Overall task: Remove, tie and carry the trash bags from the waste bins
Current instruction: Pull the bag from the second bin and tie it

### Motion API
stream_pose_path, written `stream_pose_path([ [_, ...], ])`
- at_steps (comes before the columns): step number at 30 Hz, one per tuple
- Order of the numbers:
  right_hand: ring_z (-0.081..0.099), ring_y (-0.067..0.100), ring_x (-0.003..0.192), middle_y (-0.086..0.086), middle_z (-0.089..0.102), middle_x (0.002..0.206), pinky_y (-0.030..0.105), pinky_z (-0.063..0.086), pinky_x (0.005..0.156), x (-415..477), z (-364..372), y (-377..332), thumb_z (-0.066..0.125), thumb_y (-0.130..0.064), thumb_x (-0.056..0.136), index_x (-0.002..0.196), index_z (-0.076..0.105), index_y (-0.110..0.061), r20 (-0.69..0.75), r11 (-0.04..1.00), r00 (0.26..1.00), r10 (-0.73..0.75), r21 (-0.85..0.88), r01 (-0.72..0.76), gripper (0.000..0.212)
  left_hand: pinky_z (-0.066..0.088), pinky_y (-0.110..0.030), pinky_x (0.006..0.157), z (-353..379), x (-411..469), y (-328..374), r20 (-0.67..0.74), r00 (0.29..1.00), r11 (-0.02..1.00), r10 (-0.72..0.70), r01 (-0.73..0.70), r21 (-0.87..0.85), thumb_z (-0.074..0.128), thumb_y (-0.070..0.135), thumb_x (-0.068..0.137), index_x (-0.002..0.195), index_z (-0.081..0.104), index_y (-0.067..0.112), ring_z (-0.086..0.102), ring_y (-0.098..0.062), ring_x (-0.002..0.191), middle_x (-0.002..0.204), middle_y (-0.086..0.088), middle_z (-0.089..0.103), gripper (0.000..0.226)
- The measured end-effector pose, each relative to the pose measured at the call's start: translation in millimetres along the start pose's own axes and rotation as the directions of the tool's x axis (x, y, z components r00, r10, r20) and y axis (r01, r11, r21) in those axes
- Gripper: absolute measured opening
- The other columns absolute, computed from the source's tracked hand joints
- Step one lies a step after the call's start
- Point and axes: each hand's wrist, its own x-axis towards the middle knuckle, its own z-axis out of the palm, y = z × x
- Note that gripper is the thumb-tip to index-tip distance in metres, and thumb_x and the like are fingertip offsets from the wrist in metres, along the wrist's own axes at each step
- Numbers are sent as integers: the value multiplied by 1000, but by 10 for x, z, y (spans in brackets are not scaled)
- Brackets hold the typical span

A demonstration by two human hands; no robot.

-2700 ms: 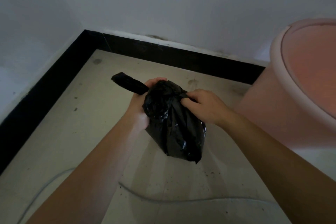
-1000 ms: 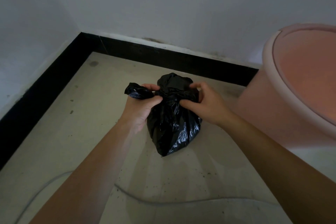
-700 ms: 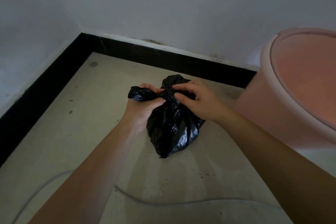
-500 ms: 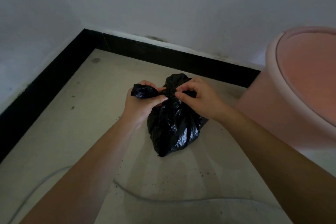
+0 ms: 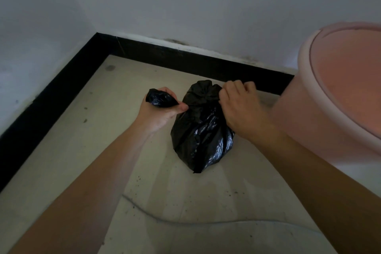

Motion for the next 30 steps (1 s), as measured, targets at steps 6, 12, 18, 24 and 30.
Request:
stream_pose_path([
  [6,55,26,51,11,56,59,30,36,55,25,28,-31,35,-30,77,62,57,-8,80,980,993,87,174,-99,35,47,-24,60,70,21,-116,51,997,995,-50,45,88,67,19,95,90,70,10,59,-6,57,67,-2,66,11],
  [12,55,26,68,7,54,80,30,37,54,19,31,183,38,-26,89,83,59,-14,296,999,955,-33,18,29,25,42,-13,59,219,83,-122,-72,994,990,-81,88,111,46,22,105,117,60,14,56,0,61,81,5,56,20],
  [18,62,33,82,4,51,75,35,39,64,-43,-8,69,35,-34,98,82,54,-16,355,860,873,334,263,-437,31,42,-25,60,160,159,-180,-171,952,967,-252,255,-7,46,21,105,123,59,13,51,-10,66,83,-2,56,23],
  [24,35,36,138,15,23,155,42,32,109,-149,173,-28,48,-54,94,153,19,-17,727,115,481,490,493,-863,76,31,-42,118,265,44,-172,-16,905,905,-425,425,-9,46,61,96,155,28,21,40,-19,140,154,1,41,73],
  [30,43,20,136,-1,41,152,32,33,113,-315,366,-192,58,-38,96,158,2,-29,735,-120,607,302,661,-741,84,43,-32,106,470,23,-289,242,822,794,-516,565,-225,51,85,75,144,49,26,63,-15,115,130,3,65,90],
])
